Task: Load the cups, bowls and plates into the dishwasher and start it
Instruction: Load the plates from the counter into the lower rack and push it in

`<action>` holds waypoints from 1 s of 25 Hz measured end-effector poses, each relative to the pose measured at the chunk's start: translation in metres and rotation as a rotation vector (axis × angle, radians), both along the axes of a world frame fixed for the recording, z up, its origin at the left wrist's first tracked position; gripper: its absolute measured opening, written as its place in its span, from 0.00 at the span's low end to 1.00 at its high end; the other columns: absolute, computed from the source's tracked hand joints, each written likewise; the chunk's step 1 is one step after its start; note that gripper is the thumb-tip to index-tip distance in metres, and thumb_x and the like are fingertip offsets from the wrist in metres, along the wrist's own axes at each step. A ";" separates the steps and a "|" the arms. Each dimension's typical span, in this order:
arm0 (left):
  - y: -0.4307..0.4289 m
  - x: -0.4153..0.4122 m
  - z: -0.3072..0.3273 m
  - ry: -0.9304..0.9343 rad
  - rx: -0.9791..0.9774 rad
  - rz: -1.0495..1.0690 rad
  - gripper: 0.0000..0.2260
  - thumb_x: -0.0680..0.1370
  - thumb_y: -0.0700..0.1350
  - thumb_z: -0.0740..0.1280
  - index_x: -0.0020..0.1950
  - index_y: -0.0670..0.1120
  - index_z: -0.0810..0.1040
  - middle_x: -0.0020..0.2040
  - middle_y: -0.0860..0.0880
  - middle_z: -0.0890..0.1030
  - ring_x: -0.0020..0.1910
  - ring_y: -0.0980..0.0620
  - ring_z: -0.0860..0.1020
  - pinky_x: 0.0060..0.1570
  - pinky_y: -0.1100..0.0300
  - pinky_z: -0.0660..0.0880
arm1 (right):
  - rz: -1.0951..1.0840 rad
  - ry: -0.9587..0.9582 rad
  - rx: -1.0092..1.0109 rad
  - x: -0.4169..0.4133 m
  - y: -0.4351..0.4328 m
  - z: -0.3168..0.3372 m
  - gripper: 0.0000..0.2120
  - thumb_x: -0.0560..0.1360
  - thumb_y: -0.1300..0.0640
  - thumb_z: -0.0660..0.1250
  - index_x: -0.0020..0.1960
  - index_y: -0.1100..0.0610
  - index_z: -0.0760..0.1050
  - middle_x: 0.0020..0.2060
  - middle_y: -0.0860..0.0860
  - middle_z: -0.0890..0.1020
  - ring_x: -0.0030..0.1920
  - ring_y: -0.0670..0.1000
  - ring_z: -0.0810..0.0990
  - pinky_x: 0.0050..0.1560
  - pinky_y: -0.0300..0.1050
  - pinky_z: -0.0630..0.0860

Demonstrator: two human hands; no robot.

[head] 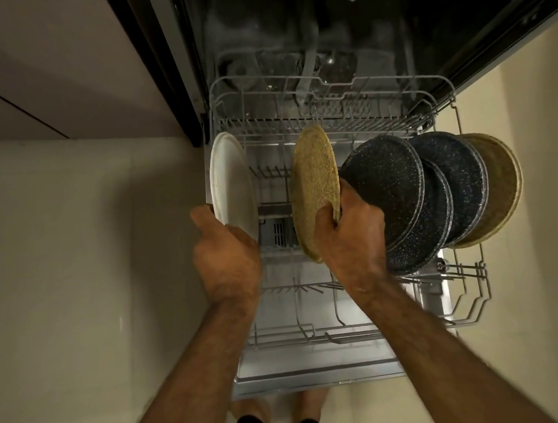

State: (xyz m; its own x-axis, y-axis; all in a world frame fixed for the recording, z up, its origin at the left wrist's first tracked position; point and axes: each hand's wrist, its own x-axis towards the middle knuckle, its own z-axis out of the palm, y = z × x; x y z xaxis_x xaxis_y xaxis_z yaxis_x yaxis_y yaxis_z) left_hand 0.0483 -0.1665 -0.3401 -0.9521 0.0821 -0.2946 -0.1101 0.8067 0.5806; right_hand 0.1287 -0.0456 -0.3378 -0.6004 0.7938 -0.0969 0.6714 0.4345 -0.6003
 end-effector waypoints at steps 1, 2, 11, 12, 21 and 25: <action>0.002 -0.001 -0.003 -0.028 0.010 0.005 0.12 0.82 0.39 0.60 0.65 0.40 0.67 0.42 0.43 0.75 0.37 0.44 0.75 0.34 0.57 0.71 | 0.003 0.000 0.003 0.000 0.000 -0.004 0.19 0.78 0.58 0.63 0.68 0.59 0.74 0.46 0.56 0.85 0.41 0.55 0.85 0.44 0.52 0.85; 0.004 -0.002 -0.004 -0.045 0.017 0.007 0.12 0.82 0.39 0.60 0.66 0.40 0.67 0.43 0.42 0.75 0.39 0.43 0.76 0.36 0.55 0.72 | 0.006 0.004 0.008 -0.001 -0.001 -0.006 0.18 0.78 0.59 0.64 0.67 0.59 0.74 0.45 0.56 0.85 0.40 0.54 0.85 0.43 0.52 0.85; 0.002 -0.003 -0.014 -0.159 0.027 -0.023 0.20 0.80 0.38 0.63 0.71 0.45 0.64 0.48 0.45 0.74 0.46 0.40 0.79 0.46 0.48 0.82 | 0.042 -0.012 0.060 0.003 -0.011 -0.021 0.21 0.77 0.59 0.64 0.69 0.61 0.73 0.41 0.54 0.83 0.38 0.53 0.82 0.41 0.51 0.84; 0.000 -0.002 -0.015 -0.154 0.033 -0.017 0.21 0.80 0.39 0.63 0.72 0.45 0.64 0.48 0.46 0.74 0.45 0.42 0.78 0.45 0.51 0.81 | 0.044 -0.002 0.065 0.004 -0.013 -0.020 0.22 0.78 0.59 0.64 0.71 0.61 0.72 0.42 0.55 0.83 0.40 0.53 0.82 0.42 0.51 0.84; -0.007 0.005 -0.016 0.000 0.092 -0.042 0.29 0.79 0.42 0.68 0.77 0.44 0.61 0.62 0.41 0.80 0.55 0.41 0.82 0.52 0.52 0.81 | 0.074 -0.018 0.136 -0.008 -0.020 -0.027 0.23 0.77 0.61 0.69 0.70 0.65 0.72 0.40 0.57 0.82 0.39 0.54 0.80 0.39 0.46 0.81; -0.011 0.006 -0.018 0.066 0.121 -0.066 0.33 0.78 0.43 0.70 0.80 0.43 0.59 0.69 0.41 0.75 0.62 0.42 0.79 0.58 0.48 0.80 | 0.115 -0.065 0.144 -0.014 -0.031 -0.044 0.27 0.76 0.61 0.69 0.73 0.65 0.69 0.56 0.60 0.82 0.50 0.58 0.82 0.47 0.52 0.83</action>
